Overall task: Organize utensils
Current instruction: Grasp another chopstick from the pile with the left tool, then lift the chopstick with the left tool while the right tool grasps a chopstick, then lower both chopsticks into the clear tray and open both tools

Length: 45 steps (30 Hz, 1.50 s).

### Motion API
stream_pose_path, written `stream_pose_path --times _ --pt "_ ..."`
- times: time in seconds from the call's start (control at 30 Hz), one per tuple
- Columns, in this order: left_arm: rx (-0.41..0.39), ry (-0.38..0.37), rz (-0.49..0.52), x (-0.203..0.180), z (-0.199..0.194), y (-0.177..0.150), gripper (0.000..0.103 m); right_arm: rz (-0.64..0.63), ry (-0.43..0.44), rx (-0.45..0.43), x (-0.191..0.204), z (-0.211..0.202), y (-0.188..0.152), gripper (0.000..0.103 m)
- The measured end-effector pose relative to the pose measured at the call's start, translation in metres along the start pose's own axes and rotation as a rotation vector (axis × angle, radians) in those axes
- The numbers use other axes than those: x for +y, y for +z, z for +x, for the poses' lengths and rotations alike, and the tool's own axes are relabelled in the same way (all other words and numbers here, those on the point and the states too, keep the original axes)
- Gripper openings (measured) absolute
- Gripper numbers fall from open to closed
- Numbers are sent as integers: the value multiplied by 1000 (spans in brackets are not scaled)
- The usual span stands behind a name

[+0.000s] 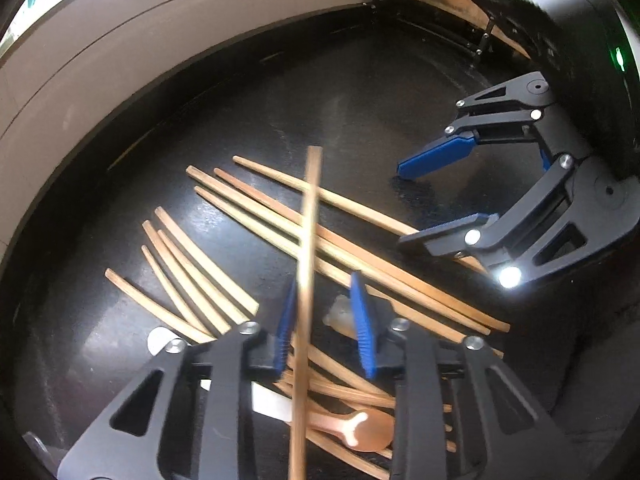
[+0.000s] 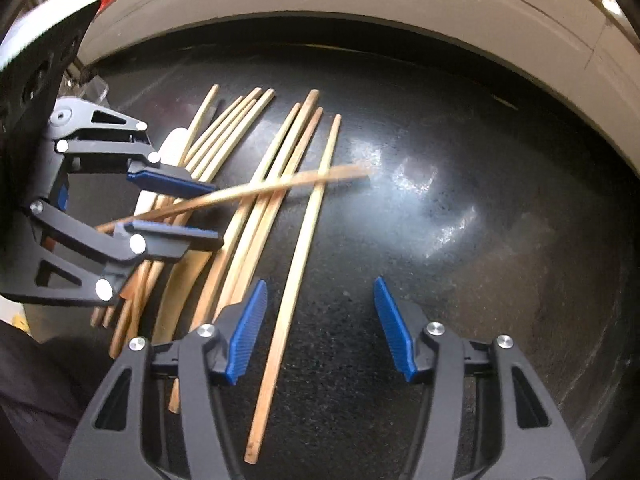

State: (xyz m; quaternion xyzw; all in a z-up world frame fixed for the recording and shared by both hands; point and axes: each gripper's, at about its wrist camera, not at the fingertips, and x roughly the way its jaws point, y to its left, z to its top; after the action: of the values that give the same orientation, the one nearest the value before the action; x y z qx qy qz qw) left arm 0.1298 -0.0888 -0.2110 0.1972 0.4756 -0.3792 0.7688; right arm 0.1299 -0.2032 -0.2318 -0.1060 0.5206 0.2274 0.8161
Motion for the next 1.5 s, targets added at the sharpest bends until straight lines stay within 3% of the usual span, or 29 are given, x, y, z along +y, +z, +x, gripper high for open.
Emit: stream_pose_path --times 0.07,0.1,0.13,0.2,0.23,0.37,0.53,0.63,1.0,1.23,1.5 --pt "-6 -8 -24 0 1 -2 21 -30 -22 -7 8 1 -2 51" --pt "-8 -14 -38 0 1 -2 17 -45 -32 -15 10 1 -4 42" --pt "-7 -15 -41 -1 1 -1 11 -47 -31 -18 11 1 -4 26" --pt "-3 -13 -36 -4 0 -2 6 -50 -33 -16 14 1 -4 10" --pt "-1 -6 -43 -5 0 -1 6 -48 -31 -12 13 1 -5 9" --pt "3 -16 -151 9 -4 0 6 20 2 5 7 -1 -4 8" --pt "-50 -11 -323 33 -36 3 6 125 29 -20 -10 -17 -3 8" --pt "-79 27 -395 39 -63 2 6 168 33 -48 -17 -33 -3 8" --pt "-61 217 -653 12 -147 -20 6 233 59 -164 0 -123 -13 8" --pt "-70 280 -691 -3 -182 -36 6 244 93 -203 14 -159 -18 8" --pt "-89 333 -728 7 -212 -66 6 215 126 -213 49 -173 -11 8"
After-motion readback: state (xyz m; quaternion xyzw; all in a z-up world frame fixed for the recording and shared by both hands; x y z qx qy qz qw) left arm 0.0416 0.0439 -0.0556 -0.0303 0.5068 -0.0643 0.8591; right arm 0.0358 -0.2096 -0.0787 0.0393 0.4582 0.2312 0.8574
